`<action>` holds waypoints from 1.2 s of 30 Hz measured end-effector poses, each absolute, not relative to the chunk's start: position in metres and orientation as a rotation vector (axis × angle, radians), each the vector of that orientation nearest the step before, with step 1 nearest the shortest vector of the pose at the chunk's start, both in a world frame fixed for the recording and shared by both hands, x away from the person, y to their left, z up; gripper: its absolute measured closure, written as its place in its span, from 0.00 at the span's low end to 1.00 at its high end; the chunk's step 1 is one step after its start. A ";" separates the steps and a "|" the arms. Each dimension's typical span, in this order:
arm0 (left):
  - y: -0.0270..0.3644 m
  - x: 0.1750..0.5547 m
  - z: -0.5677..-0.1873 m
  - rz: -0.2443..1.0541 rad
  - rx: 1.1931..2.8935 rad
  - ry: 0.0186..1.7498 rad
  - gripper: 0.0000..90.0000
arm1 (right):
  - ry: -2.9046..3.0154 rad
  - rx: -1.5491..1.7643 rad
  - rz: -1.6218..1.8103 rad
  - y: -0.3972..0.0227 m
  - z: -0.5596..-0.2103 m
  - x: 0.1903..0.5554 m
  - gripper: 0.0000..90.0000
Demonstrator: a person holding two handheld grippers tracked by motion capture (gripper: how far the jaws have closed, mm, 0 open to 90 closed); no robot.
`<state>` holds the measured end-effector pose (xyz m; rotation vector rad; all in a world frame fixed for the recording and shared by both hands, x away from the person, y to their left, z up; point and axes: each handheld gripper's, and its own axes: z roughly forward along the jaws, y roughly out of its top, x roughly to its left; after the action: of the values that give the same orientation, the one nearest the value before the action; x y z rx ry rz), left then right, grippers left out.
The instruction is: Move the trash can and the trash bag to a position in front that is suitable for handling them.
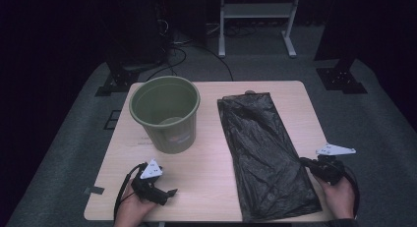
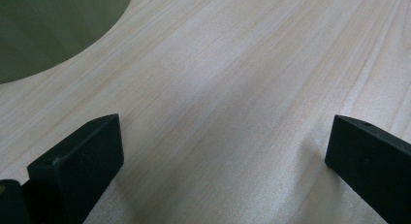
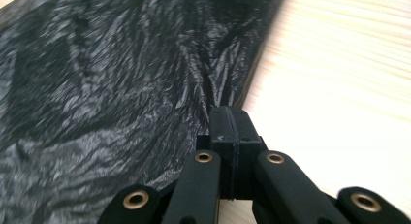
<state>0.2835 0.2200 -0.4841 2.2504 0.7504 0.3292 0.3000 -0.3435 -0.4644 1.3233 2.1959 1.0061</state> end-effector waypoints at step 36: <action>0.220 0.283 -0.484 0.329 2.250 0.750 0.00 | 2.217 1.278 1.005 -0.312 -0.443 0.303 0.44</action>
<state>0.2835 0.2200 -0.4841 2.2505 0.7503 0.3290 0.3028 -0.3119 -0.4431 1.2778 2.2170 1.0050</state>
